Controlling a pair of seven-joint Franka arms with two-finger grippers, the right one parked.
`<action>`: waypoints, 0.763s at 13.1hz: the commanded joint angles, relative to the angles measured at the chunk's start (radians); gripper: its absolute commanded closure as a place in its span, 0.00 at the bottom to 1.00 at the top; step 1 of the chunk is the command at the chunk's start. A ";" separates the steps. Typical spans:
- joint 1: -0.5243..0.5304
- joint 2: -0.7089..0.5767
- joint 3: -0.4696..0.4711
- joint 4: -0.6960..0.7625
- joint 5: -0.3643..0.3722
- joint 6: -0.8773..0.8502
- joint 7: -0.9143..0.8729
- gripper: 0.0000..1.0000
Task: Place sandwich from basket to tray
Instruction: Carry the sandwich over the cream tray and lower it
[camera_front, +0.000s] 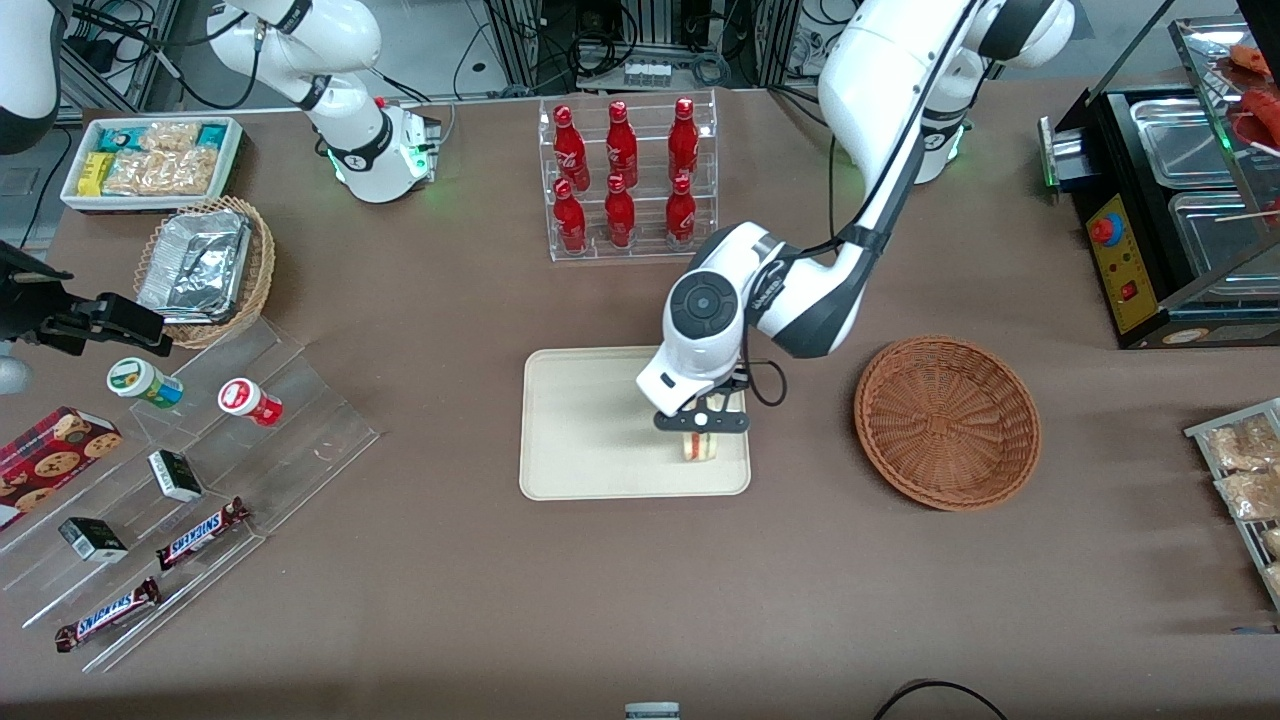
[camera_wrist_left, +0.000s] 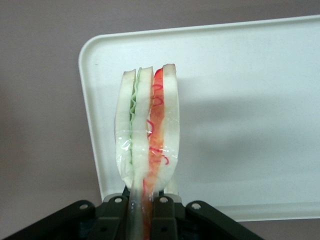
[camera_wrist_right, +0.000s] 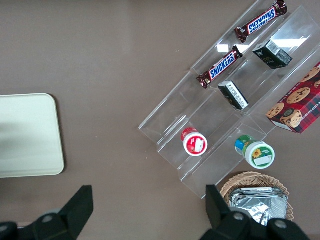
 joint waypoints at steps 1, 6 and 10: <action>-0.004 0.050 -0.010 0.053 -0.013 0.031 0.029 1.00; -0.004 0.096 -0.016 0.071 -0.012 0.047 0.062 1.00; -0.004 0.113 -0.016 0.072 -0.010 0.058 0.060 1.00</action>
